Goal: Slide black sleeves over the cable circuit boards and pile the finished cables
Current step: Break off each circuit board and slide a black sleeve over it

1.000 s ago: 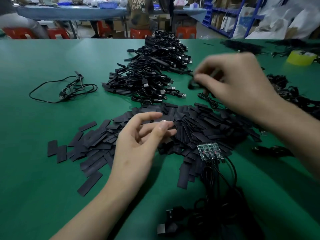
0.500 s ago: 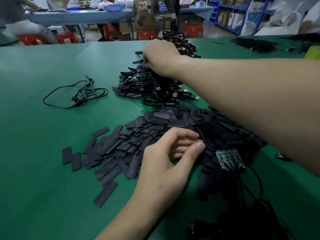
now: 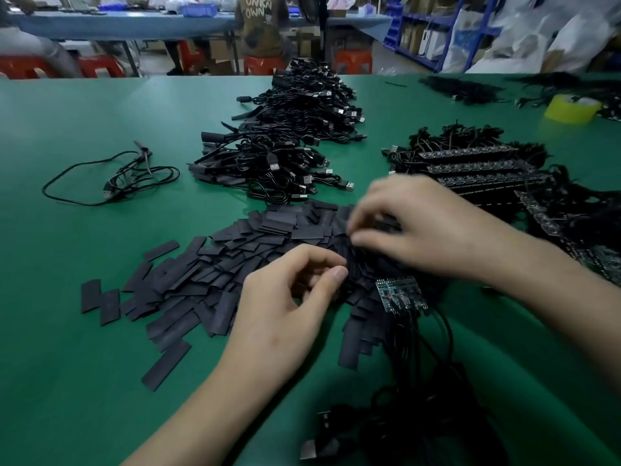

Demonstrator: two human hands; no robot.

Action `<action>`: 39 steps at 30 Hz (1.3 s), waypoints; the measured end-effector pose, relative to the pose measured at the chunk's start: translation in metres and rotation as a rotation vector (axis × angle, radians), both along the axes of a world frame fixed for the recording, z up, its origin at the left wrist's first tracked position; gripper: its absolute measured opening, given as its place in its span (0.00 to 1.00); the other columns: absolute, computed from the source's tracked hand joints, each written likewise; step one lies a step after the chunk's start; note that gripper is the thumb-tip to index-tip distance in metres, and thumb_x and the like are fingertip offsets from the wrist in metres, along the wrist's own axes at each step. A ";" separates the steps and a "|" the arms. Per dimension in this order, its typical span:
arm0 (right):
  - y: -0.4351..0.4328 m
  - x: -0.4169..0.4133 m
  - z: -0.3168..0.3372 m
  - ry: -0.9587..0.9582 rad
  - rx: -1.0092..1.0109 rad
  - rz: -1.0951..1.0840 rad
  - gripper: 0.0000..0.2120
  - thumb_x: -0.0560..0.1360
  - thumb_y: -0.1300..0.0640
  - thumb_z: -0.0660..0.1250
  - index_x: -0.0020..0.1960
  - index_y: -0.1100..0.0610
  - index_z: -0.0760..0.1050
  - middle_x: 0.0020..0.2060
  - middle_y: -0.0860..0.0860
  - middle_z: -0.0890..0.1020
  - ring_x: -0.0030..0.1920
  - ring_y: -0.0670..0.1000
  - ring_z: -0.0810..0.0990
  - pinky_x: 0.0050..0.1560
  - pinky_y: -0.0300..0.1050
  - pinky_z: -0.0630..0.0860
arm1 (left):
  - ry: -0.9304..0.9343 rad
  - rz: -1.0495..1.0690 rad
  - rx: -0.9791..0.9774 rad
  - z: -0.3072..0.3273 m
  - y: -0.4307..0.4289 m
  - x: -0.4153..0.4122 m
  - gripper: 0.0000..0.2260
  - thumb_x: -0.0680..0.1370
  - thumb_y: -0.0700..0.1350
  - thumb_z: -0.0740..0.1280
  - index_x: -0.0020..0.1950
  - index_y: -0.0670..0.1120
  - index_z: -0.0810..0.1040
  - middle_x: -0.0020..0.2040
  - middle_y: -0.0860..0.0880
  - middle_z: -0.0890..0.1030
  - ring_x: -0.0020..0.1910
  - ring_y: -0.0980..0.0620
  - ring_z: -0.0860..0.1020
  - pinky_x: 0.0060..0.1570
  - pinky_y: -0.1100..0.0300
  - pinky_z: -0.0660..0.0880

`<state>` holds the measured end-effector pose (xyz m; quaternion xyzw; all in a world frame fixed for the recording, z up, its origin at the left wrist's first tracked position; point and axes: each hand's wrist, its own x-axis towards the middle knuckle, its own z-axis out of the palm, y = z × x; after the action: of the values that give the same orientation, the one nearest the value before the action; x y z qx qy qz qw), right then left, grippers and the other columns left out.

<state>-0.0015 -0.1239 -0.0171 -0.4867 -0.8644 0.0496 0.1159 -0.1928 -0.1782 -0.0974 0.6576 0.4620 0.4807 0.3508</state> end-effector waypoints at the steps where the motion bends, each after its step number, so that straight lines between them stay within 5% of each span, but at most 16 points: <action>1: -0.014 0.010 -0.004 -0.021 -0.043 -0.009 0.14 0.73 0.39 0.64 0.51 0.43 0.83 0.45 0.38 0.78 0.50 0.41 0.75 0.54 0.43 0.74 | 0.012 0.007 -0.001 0.000 0.000 0.000 0.04 0.78 0.45 0.72 0.47 0.54 0.83 0.40 0.52 0.84 0.41 0.52 0.82 0.45 0.58 0.78; 6: -0.043 0.038 -0.024 -0.066 -0.082 -0.062 0.20 0.72 0.31 0.59 0.56 0.39 0.80 0.50 0.36 0.73 0.54 0.40 0.69 0.59 0.44 0.72 | 0.060 0.014 0.014 0.000 -0.002 0.000 0.02 0.79 0.48 0.71 0.48 0.55 0.83 0.42 0.54 0.84 0.42 0.53 0.82 0.44 0.62 0.78; 14: -0.041 0.031 -0.038 0.109 -0.129 -0.030 0.05 0.75 0.44 0.69 0.47 0.43 0.74 0.48 0.38 0.74 0.55 0.42 0.69 0.62 0.48 0.69 | 0.179 -0.020 0.058 0.004 -0.008 0.003 0.03 0.77 0.48 0.72 0.49 0.56 0.84 0.43 0.58 0.83 0.43 0.57 0.81 0.42 0.70 0.73; 19: -0.048 0.026 -0.041 0.308 -0.116 -0.023 0.06 0.76 0.50 0.72 0.46 0.42 0.74 0.41 0.37 0.78 0.46 0.37 0.76 0.44 0.33 0.68 | 0.253 -0.089 0.077 0.005 -0.010 0.006 0.04 0.75 0.53 0.74 0.49 0.57 0.85 0.44 0.58 0.84 0.46 0.53 0.81 0.45 0.68 0.74; 22: -0.051 0.020 -0.044 0.566 -0.142 -0.048 0.07 0.74 0.55 0.76 0.46 0.45 0.79 0.42 0.37 0.82 0.40 0.36 0.78 0.41 0.30 0.70 | 0.162 -0.113 0.019 0.005 -0.010 0.006 0.08 0.73 0.58 0.71 0.44 0.55 0.85 0.40 0.56 0.84 0.41 0.57 0.81 0.43 0.66 0.74; 26: -0.051 0.016 -0.049 0.893 -0.315 -0.096 0.09 0.72 0.55 0.79 0.50 0.47 0.82 0.45 0.45 0.85 0.46 0.46 0.83 0.45 0.42 0.77 | -0.011 -0.134 -0.057 0.008 -0.008 0.005 0.05 0.75 0.52 0.75 0.43 0.52 0.85 0.36 0.51 0.85 0.36 0.57 0.81 0.41 0.68 0.74; 33: -0.054 0.017 -0.052 0.978 -0.473 -0.086 0.01 0.76 0.53 0.75 0.46 0.49 0.85 0.42 0.52 0.87 0.43 0.51 0.85 0.51 0.53 0.81 | -0.221 -0.148 -0.151 0.012 -0.012 0.009 0.06 0.70 0.49 0.74 0.44 0.48 0.86 0.37 0.48 0.86 0.36 0.56 0.84 0.39 0.69 0.76; 36: -0.056 0.015 -0.052 1.027 -0.512 -0.059 0.01 0.76 0.56 0.74 0.46 0.52 0.85 0.42 0.54 0.88 0.45 0.56 0.87 0.50 0.49 0.83 | -0.244 -0.149 -0.156 0.013 -0.012 0.010 0.06 0.69 0.46 0.74 0.41 0.45 0.86 0.36 0.46 0.86 0.35 0.56 0.83 0.39 0.70 0.76; 39: -0.056 0.013 -0.050 1.125 -0.599 -0.059 0.03 0.71 0.56 0.74 0.44 0.54 0.85 0.41 0.54 0.88 0.42 0.50 0.87 0.44 0.39 0.81 | -0.301 -0.167 -0.192 0.015 -0.012 0.010 0.06 0.69 0.44 0.74 0.41 0.42 0.85 0.35 0.44 0.85 0.34 0.54 0.84 0.39 0.69 0.77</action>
<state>0.0118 -0.1799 -0.0675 -0.4211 -0.6062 0.5341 0.4122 -0.1832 -0.1899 -0.0827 0.5777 0.3919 0.4965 0.5159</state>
